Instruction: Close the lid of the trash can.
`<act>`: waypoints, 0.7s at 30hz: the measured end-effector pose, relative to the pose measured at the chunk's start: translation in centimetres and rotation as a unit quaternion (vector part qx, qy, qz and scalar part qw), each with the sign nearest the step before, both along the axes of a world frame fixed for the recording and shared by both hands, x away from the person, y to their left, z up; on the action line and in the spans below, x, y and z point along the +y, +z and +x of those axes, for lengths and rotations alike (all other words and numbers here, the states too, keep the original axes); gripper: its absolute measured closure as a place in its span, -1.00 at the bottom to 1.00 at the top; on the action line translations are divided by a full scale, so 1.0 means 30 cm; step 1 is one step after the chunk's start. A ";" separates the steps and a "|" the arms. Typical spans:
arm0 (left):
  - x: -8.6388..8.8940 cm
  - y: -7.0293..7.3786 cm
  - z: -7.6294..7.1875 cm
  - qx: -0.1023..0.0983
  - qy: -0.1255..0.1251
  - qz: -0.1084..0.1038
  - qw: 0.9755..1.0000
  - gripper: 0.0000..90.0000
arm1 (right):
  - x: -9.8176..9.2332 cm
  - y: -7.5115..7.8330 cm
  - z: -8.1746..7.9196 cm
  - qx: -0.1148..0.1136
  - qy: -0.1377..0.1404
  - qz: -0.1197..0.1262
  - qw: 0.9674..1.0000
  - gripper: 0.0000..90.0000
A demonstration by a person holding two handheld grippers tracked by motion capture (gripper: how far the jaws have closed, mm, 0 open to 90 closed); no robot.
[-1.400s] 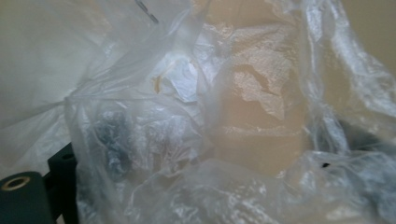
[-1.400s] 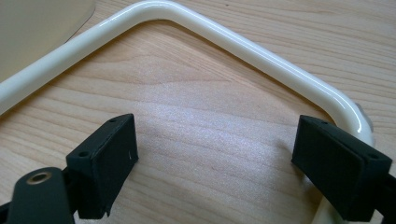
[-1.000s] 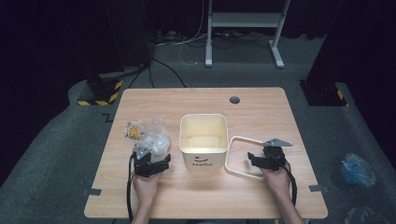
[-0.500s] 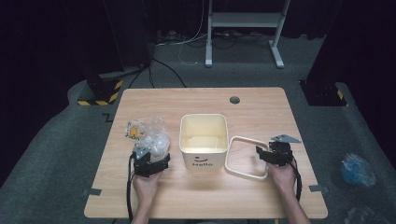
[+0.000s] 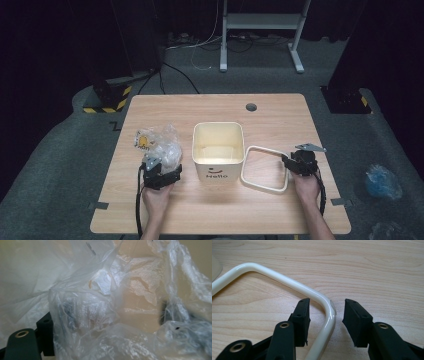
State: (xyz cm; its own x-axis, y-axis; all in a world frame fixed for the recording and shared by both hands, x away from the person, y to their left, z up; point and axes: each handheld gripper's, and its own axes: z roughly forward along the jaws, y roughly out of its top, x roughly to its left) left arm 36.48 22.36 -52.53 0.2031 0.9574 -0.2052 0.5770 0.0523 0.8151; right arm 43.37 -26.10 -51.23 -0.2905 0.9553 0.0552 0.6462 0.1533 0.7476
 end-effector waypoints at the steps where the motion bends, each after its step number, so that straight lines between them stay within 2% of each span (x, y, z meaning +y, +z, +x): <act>1: 0.000 0.000 0.000 0.000 0.000 0.000 1.000 -0.69 | 0.001 -0.003 0.003 0.001 0.000 -0.001 1.000 0.31; 12: 0.000 0.000 0.000 0.000 -0.001 0.003 1.000 -0.69 | 0.009 -0.021 0.015 -0.001 0.003 -0.018 1.000 0.50; 21: -0.001 0.001 -0.001 0.000 0.001 0.005 1.000 -0.68 | 0.017 -0.023 0.014 -0.011 0.010 -0.043 0.999 0.65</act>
